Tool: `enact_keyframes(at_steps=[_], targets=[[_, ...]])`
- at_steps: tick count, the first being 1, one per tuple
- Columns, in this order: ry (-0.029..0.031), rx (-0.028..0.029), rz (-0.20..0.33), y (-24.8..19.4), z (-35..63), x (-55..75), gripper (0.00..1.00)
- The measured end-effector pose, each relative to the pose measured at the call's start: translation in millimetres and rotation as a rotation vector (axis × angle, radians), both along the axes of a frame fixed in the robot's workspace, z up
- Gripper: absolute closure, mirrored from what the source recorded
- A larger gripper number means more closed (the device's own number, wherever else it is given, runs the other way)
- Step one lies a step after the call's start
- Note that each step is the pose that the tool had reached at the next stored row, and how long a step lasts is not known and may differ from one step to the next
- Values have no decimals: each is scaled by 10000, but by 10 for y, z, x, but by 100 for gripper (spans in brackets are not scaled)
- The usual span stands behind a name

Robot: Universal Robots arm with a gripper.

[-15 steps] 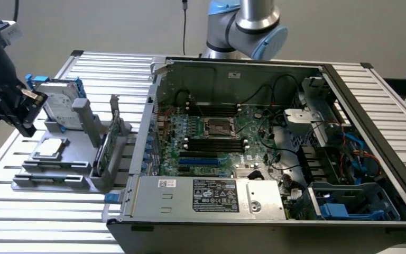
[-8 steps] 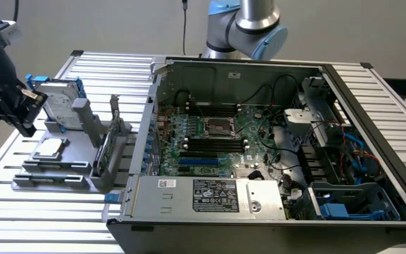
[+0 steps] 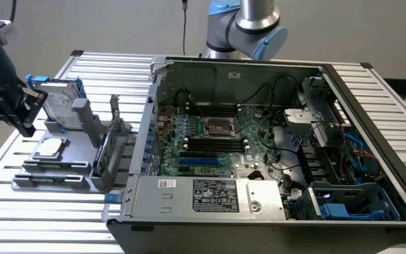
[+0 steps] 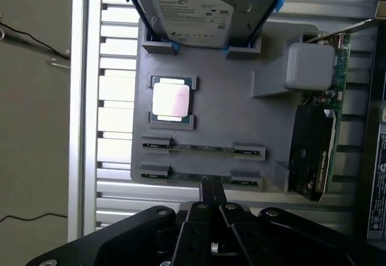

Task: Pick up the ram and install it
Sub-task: 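Pick up the ram and move it above insertion slot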

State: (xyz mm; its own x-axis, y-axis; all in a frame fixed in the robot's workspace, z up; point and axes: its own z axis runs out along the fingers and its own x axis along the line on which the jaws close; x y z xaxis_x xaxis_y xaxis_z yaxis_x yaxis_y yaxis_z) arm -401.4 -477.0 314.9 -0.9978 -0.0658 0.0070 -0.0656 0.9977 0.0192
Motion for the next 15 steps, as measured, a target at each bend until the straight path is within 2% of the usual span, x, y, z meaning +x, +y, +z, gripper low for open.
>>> enact_keyframes(at_steps=[15], targets=[[1,0,2736,0,-1,0,89]])
